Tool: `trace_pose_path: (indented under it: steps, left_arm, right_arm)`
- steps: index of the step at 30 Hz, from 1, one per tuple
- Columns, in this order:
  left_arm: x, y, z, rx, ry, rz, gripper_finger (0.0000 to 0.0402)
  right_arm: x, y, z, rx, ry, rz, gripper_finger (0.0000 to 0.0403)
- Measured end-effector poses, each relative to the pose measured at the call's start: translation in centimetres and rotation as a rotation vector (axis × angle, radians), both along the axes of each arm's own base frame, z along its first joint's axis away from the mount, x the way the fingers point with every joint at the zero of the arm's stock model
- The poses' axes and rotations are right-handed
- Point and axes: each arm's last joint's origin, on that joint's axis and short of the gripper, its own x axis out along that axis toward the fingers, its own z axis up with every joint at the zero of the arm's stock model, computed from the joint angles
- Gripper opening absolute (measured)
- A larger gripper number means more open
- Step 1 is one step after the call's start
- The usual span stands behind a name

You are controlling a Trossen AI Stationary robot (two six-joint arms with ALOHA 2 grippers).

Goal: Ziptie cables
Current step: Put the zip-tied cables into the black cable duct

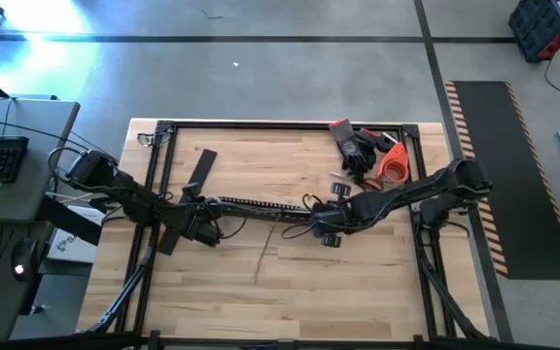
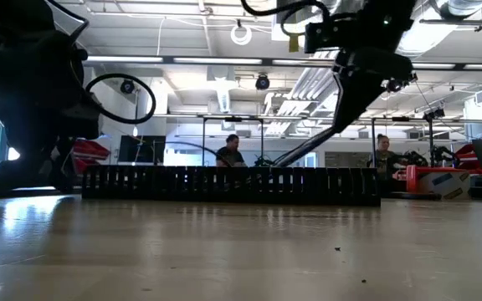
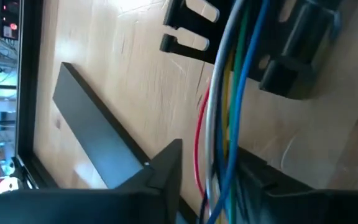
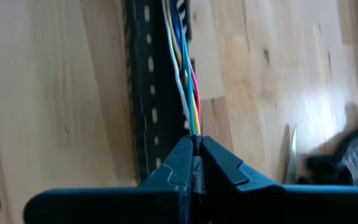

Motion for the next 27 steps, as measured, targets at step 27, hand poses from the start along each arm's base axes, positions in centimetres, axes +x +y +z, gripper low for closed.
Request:
trace_pose_path:
  steps: [27]
  left_arm:
    - [5.0,-6.5,7.9,-0.103,-0.350,-0.076,0.0156]
  right_arm:
    - [-4.7,0.5,-5.6,-0.087,0.244,0.065,0.0007]
